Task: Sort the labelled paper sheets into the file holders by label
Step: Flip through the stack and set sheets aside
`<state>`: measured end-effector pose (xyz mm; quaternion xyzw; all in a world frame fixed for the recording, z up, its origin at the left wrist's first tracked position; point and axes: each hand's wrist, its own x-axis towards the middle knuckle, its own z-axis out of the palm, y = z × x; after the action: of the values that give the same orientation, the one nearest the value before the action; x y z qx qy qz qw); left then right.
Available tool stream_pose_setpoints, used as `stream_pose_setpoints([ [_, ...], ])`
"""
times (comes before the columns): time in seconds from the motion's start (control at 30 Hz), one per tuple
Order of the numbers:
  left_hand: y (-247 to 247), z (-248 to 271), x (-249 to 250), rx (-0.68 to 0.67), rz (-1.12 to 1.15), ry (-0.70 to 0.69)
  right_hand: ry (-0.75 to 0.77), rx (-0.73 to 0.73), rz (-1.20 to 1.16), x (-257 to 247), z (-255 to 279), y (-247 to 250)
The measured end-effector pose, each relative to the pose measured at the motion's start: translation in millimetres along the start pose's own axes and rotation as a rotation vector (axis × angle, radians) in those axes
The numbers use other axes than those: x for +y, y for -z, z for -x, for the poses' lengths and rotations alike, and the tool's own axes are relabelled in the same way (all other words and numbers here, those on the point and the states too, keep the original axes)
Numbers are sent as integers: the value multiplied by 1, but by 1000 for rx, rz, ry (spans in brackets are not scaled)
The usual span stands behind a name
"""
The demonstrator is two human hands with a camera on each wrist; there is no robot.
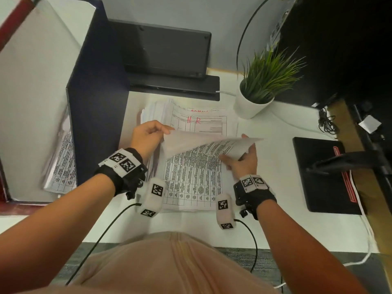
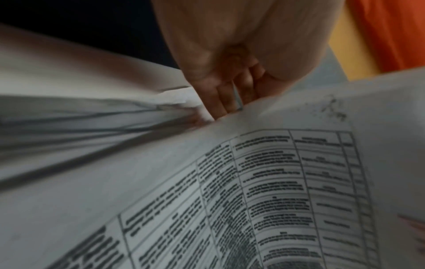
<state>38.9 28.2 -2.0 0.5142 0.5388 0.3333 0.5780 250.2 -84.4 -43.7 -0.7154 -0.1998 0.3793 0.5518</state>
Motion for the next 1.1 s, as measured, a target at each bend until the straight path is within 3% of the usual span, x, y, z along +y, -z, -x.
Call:
stream_pose_setpoints([
  [0.1, 4, -6, 4, -49, 45, 67, 12, -13, 151, 1, -1, 2],
  [0.17, 7, -13, 7, -22, -8, 96, 24, -74, 1, 4, -1, 5],
  [0.23, 8, -22, 7, 38, -130, 157, -108, -63, -193, 5, -3, 5],
  [0.33, 9, -32, 7, 11, -478, 238, -263, -41, -250, 9, -9, 8],
  [0.53, 3, -41, 6, -13, -798, 232, -160, -64, -122, 4, -5, 4],
  [0.63, 0, -40, 4, 24, -797, 163, -187, -79, -78, -5, -5, 4],
  [0.73, -1, -37, 1, -4, -807, 126, -49, -47, -86, -6, -2, 3],
  [0.8, -3, -33, 0, -15, -814, 85, -52, -15, -97, 1, 0, 2],
  [0.9, -3, -22, -2, 45, -819, -50, 26, 26, 131, 3, 2, -2],
  [1.0, -6, -12, -1, 117, -618, -166, 0, 59, 143, 3, 3, -1],
  [1.1, -9, -5, 0, 99, -356, -212, -35, 55, 89, 1, 3, 1],
])
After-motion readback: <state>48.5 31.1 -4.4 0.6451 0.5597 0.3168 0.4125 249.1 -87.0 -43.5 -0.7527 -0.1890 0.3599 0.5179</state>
